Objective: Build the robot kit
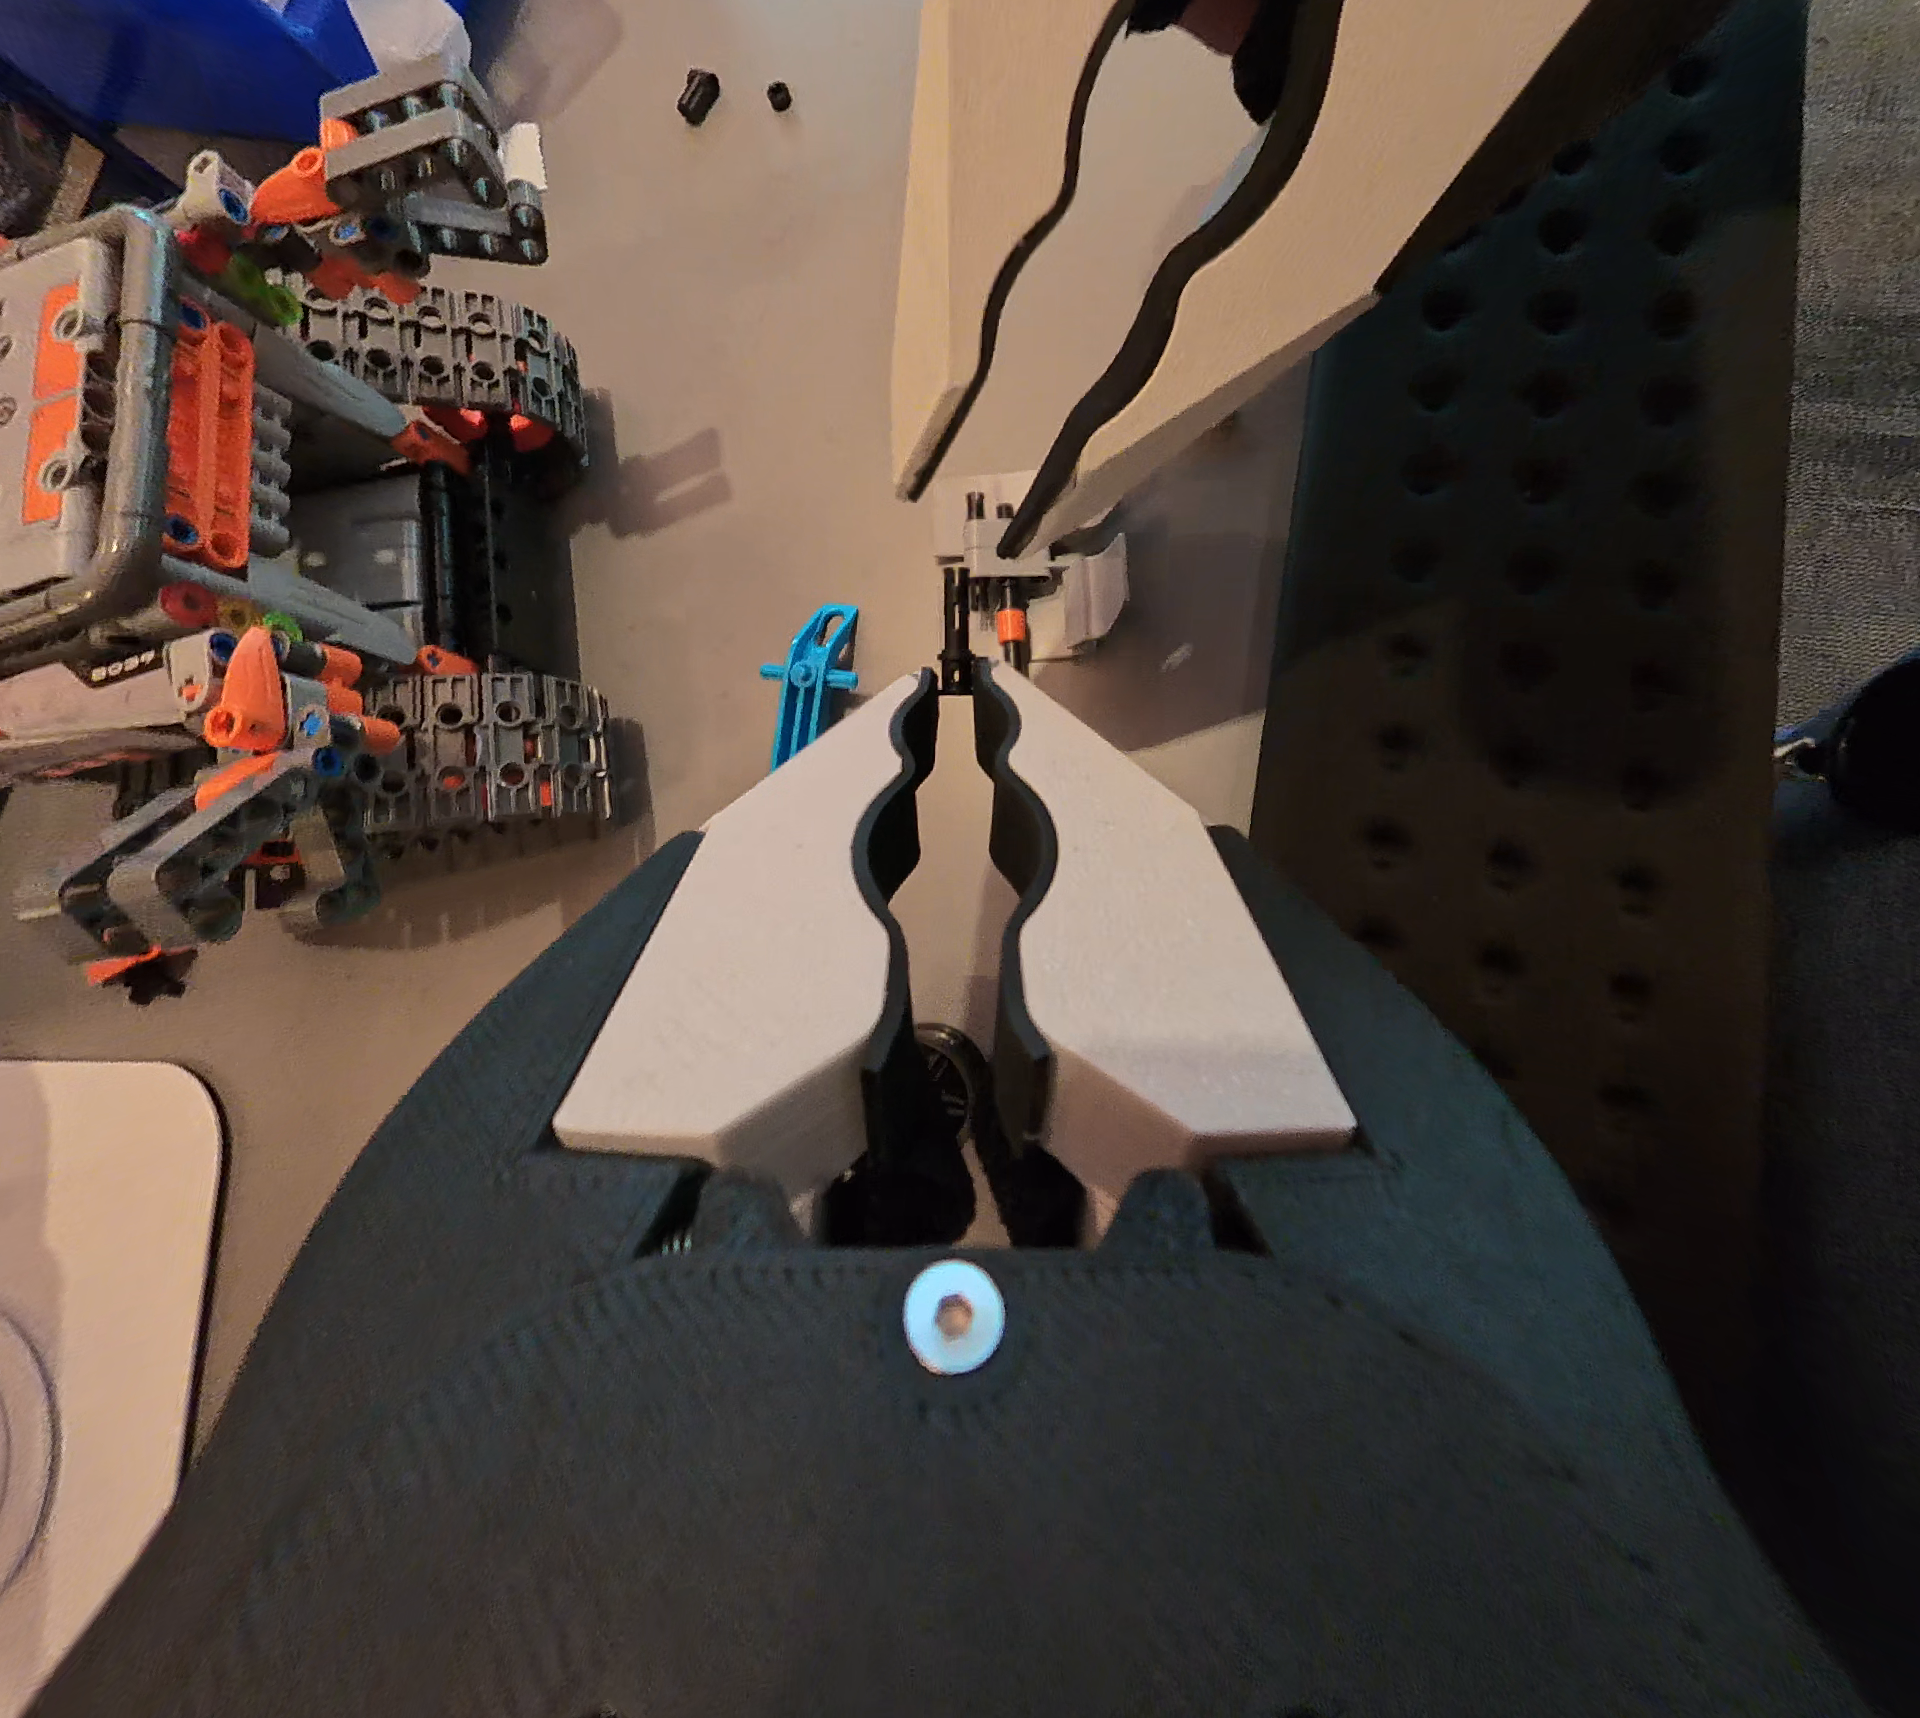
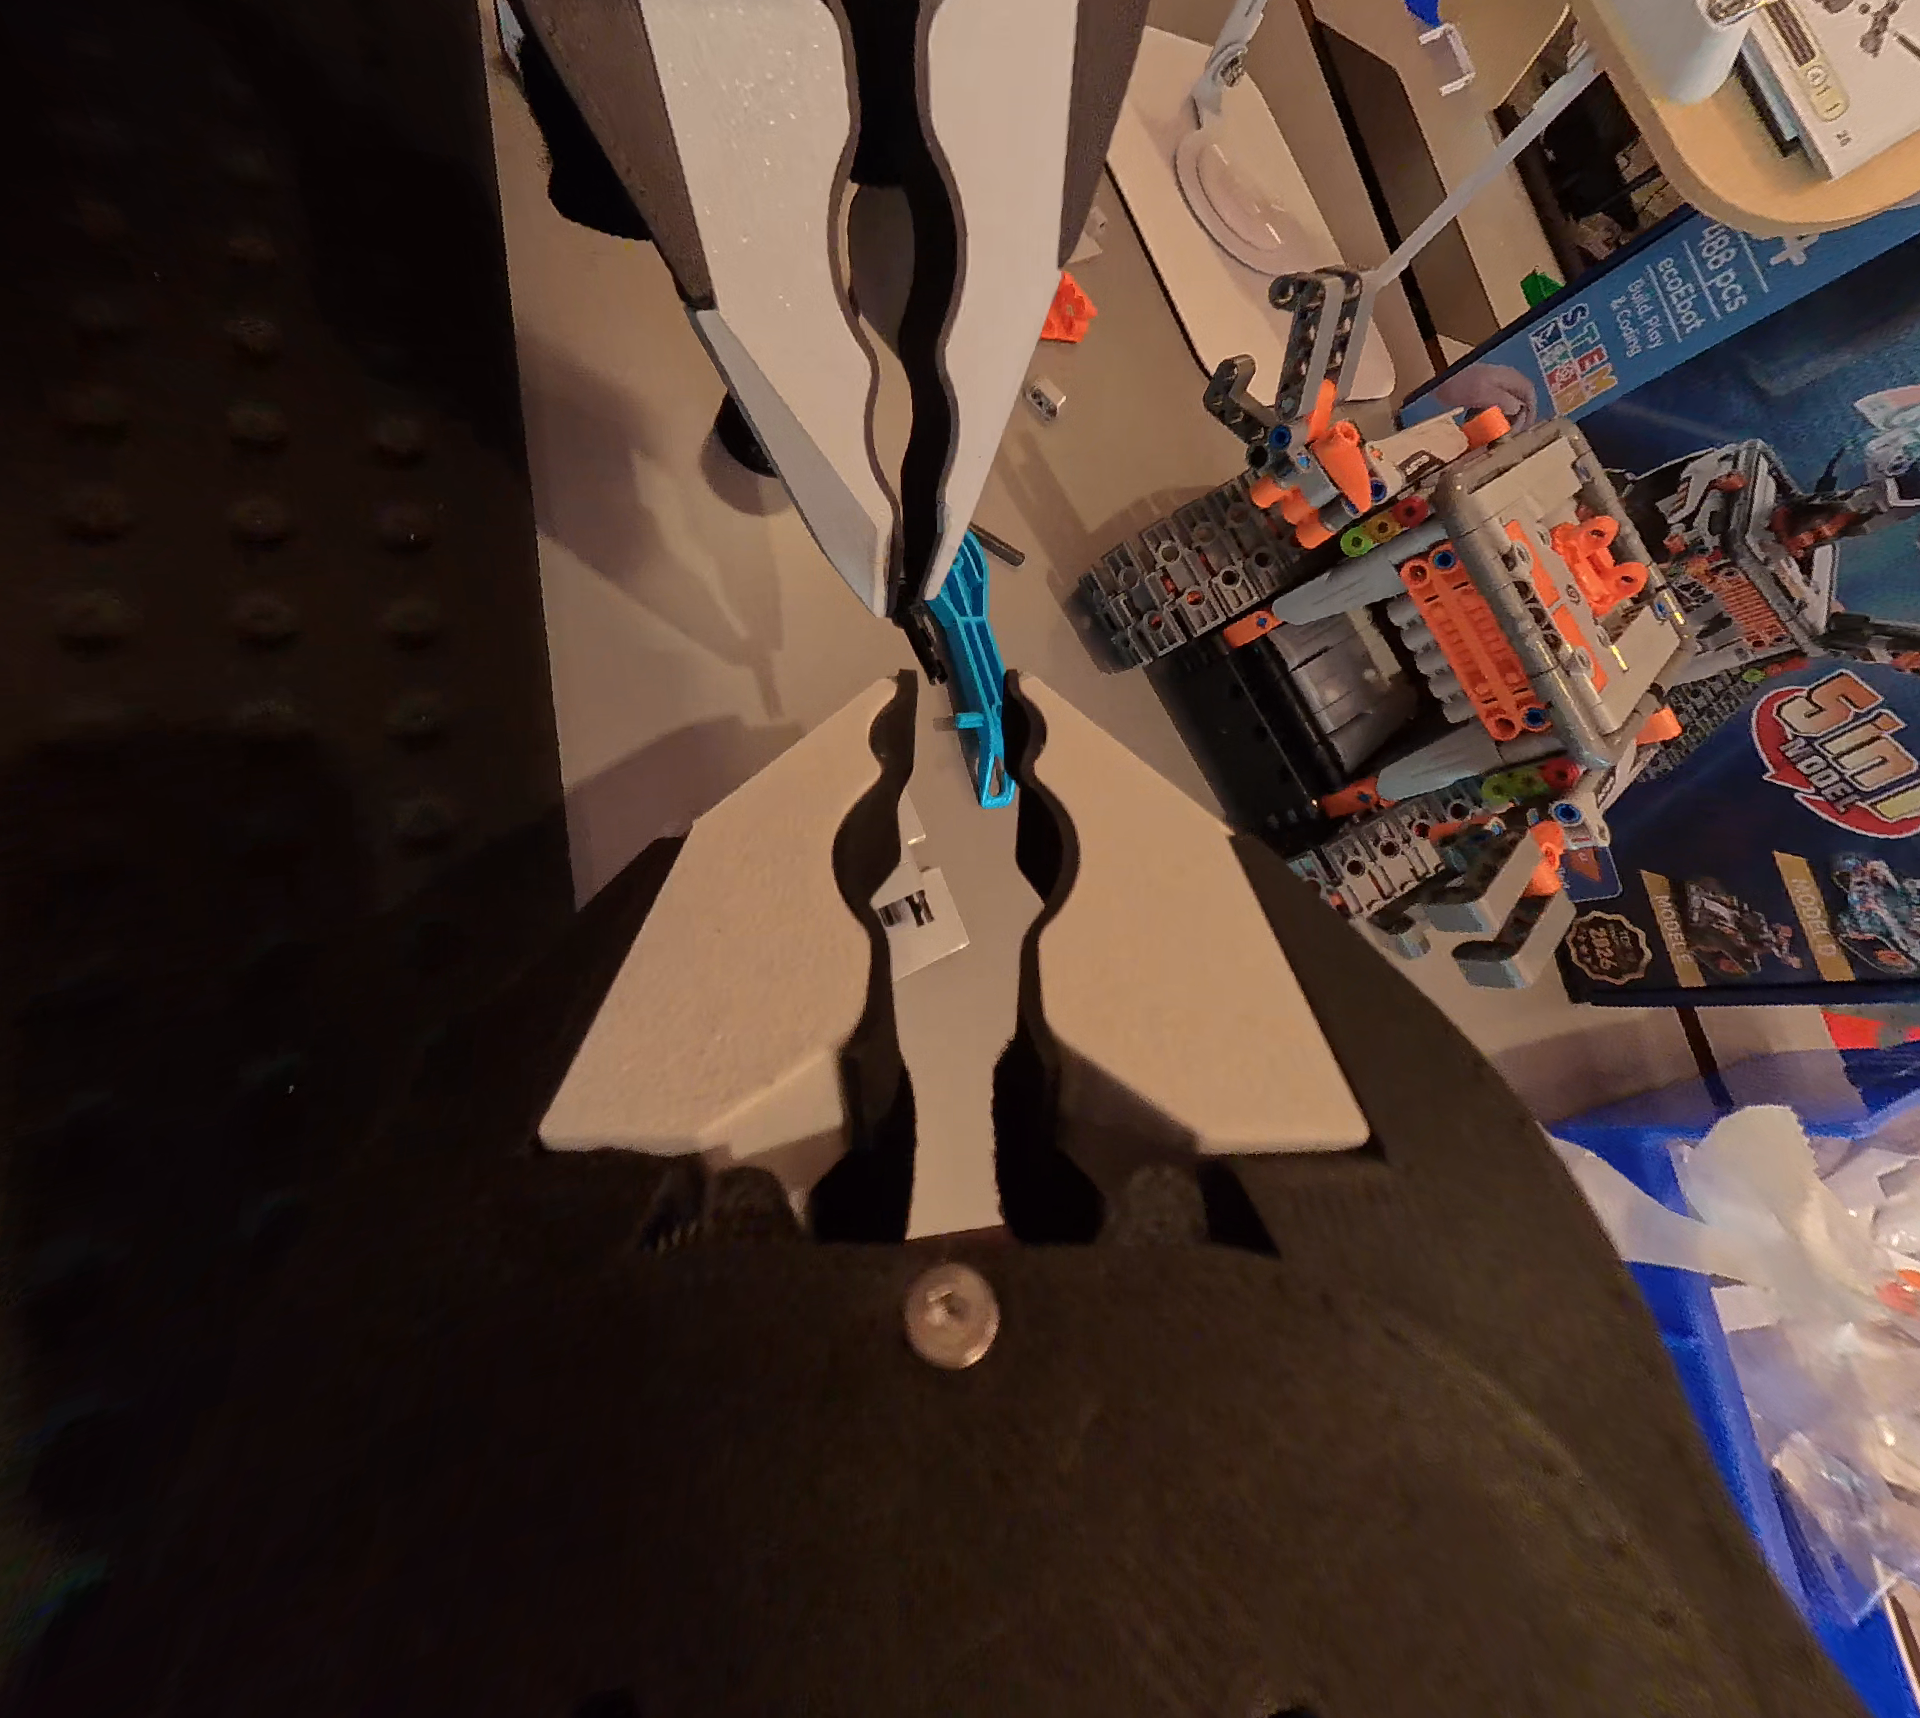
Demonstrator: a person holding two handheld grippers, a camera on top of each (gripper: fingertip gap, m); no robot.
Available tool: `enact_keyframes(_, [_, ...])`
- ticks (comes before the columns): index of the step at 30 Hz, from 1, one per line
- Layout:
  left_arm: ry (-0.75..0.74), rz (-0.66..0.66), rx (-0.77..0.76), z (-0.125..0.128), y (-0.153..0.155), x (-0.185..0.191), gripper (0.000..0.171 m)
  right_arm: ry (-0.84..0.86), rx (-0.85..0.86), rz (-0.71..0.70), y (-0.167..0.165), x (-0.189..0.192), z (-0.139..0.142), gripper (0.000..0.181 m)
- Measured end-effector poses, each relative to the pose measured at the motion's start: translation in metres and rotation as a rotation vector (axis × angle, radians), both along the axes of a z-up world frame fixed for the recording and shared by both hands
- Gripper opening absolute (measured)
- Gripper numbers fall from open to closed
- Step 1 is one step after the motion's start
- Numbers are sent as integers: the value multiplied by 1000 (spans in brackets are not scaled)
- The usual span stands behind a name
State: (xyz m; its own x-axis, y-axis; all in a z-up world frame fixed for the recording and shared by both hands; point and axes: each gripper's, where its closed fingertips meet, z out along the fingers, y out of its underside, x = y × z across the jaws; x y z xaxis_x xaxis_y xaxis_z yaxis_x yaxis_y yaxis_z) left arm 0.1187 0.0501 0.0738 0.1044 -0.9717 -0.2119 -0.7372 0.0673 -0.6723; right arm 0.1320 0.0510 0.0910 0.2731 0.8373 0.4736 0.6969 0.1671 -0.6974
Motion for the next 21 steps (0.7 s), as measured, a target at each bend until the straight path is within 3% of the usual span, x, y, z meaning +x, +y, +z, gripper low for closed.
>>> enact_keyframes(7, [1,-19,-12,-1,-2,12,4,-24,37,8,-2,6,-3,2])
enact_keyframes(15, [13,-34,-16,-2,-3,25,4,-19,47,-16,-4,23,0,9])
enact_keyframes(21, [7,-78,-23,-1,-9,37,4,-80,35,-9,-7,29,-13,8])
